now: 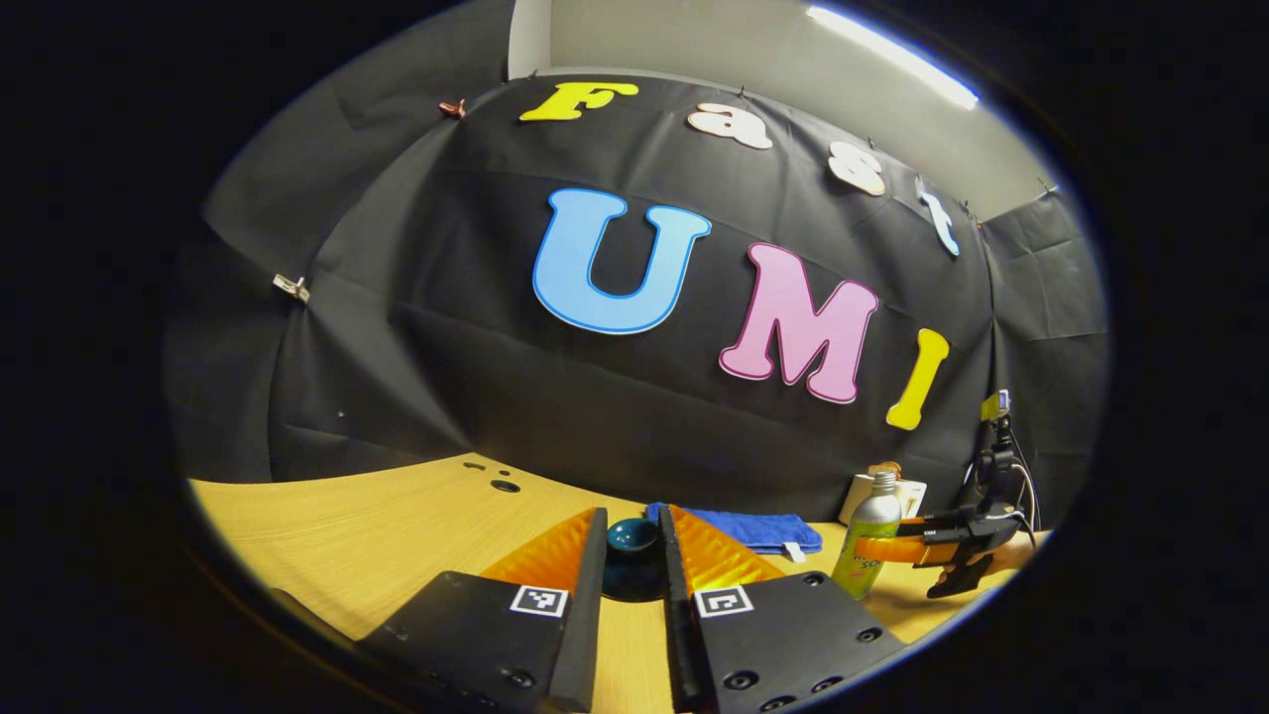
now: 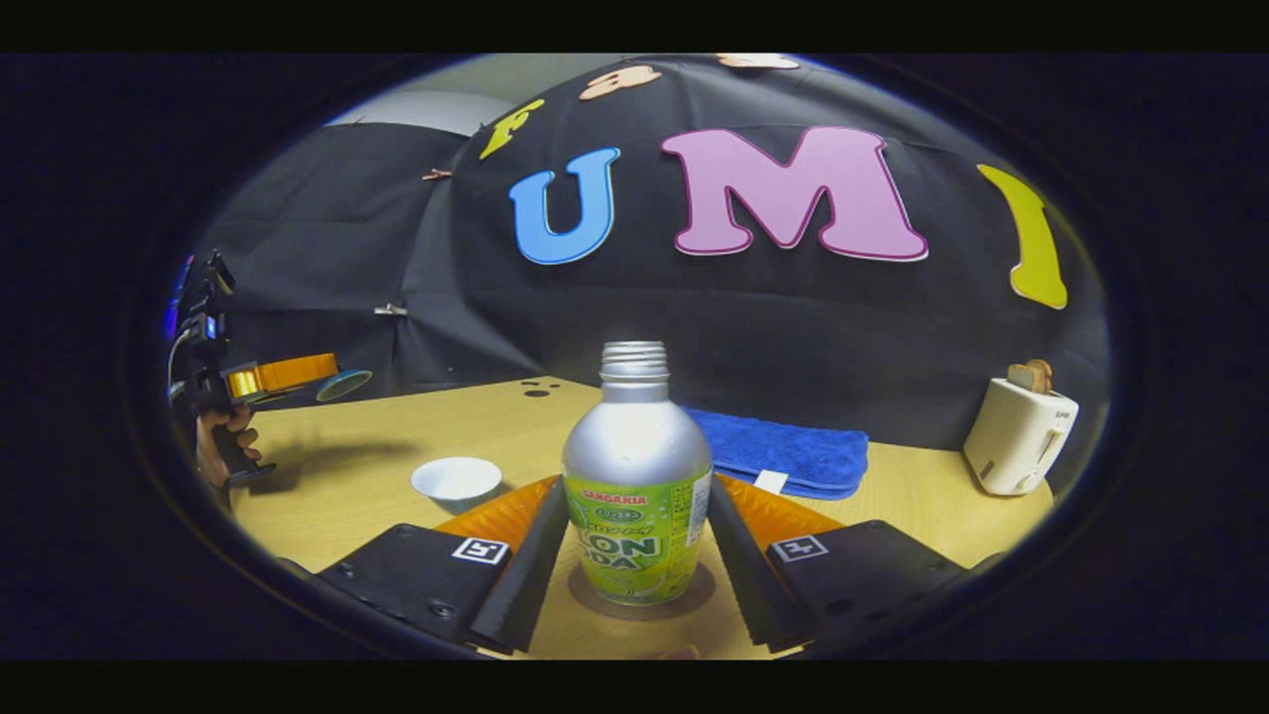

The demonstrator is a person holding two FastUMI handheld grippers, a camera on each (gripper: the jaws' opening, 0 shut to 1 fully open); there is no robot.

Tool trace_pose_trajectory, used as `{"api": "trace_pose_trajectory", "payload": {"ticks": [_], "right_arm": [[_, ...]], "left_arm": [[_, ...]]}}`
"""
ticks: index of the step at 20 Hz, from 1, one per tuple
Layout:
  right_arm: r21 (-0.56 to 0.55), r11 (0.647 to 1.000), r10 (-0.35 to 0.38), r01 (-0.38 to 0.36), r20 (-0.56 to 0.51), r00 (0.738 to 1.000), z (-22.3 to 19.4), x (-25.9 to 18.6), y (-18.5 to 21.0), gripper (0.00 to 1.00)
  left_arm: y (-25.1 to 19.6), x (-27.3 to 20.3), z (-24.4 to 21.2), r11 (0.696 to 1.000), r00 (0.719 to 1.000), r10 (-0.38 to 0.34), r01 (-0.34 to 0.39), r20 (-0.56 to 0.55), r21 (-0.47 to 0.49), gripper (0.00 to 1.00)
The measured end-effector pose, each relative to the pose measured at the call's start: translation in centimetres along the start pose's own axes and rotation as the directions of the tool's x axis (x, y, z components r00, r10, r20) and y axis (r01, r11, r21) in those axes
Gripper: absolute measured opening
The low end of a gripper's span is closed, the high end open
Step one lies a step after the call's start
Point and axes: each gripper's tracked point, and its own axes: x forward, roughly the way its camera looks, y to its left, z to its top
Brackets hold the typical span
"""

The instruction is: Open the teacup lid with one hand, grasp the water bottle and pour water into the teacup with the other hand; after pouring, place the water bottle on the coaster and then close the teacup lid.

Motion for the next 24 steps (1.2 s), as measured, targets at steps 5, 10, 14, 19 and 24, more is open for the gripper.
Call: {"api": "trace_pose_trajectory", "payload": {"ticks": [5, 10, 14, 19, 24], "right_arm": [[0.033, 0.999, -0.016, 0.016, 0.008, 1.000, -0.2, -0.1, -0.5, 0.83], [0.070, 0.997, -0.014, 0.013, 0.008, 1.000, -0.3, -0.5, -0.6, 0.86], [0.060, 0.997, -0.051, 0.051, -0.004, 0.999, -0.8, -2.4, -1.3, 0.94], [-0.027, 0.995, -0.093, 0.094, 0.037, 0.995, -1.2, -6.7, -1.4, 0.94], [-0.048, 0.992, -0.117, 0.120, 0.055, 0.992, -2.8, -10.2, 0.0, 0.96]], "left_arm": [[0.0, 0.1, -0.1, 1.000, 1.000, -0.002, 0.002, -0.004, -0.006, 0.32], [-0.6, 0.1, -0.5, 1.000, 1.000, -0.012, 0.012, -0.014, -0.011, 0.32], [-2.1, 0.0, -0.6, 0.999, 0.999, -0.031, 0.031, -0.012, 0.007, 0.32], [-5.0, 0.2, -1.9, 0.996, 0.997, -0.072, 0.074, -0.042, 0.045, 0.32], [-7.6, 0.8, -4.1, 0.991, 0.991, -0.099, 0.107, -0.091, 0.083, 0.32]]}}
